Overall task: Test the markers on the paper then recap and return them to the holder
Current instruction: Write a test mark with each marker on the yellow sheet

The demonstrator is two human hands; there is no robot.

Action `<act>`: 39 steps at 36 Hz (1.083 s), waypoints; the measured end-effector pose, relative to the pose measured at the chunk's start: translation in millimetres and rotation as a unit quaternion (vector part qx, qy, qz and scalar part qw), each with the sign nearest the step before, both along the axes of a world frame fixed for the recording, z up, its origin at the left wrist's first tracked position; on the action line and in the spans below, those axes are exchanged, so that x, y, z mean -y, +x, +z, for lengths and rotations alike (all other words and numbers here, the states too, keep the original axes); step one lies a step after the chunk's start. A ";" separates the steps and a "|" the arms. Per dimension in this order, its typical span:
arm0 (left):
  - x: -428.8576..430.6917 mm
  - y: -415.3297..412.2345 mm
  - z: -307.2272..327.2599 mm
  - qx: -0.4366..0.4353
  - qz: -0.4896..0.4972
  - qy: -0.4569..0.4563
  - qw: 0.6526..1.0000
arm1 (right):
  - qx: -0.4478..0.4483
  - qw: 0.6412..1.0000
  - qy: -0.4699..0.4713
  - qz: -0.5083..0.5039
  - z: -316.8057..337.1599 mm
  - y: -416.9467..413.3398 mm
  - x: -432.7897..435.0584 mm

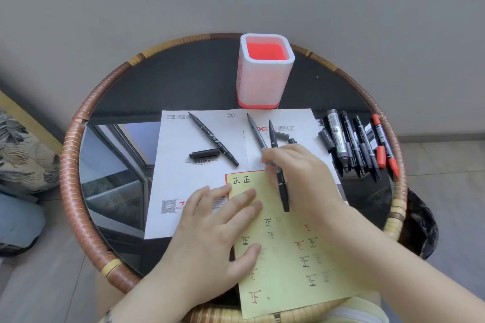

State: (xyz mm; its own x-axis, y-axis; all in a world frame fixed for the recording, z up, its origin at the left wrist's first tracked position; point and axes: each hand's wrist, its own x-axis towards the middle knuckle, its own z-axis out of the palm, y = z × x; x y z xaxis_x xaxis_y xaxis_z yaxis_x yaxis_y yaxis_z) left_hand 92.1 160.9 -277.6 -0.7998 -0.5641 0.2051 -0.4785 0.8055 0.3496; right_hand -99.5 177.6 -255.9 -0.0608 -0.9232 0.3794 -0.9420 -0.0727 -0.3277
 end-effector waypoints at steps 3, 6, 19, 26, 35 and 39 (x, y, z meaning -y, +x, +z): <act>0.2 -0.3 0.6 0.000 -0.001 0.002 1.000 | -0.014 1.000 -0.016 -0.012 -1.5 -2.1 2.7; 0.5 -0.7 1.1 0.008 0.000 -0.001 1.000 | -0.015 0.998 -0.051 -0.043 2.2 -5.6 7.0; 0.0 -0.2 2.3 0.017 0.001 0.002 1.000 | 0.041 0.999 -0.013 -0.025 1.6 -31.5 17.7; -0.3 -1.6 0.6 0.008 0.004 -0.014 1.000 | 0.273 0.954 -0.096 -0.075 19.2 -26.9 -10.5; -6.2 -4.7 -0.3 0.016 0.008 -0.023 1.000 | 0.564 0.821 -0.042 -0.081 17.0 3.5 -21.4; -5.9 -5.3 0.1 0.019 0.003 -0.025 0.999 | 0.578 0.810 0.004 -0.101 24.8 15.5 -6.9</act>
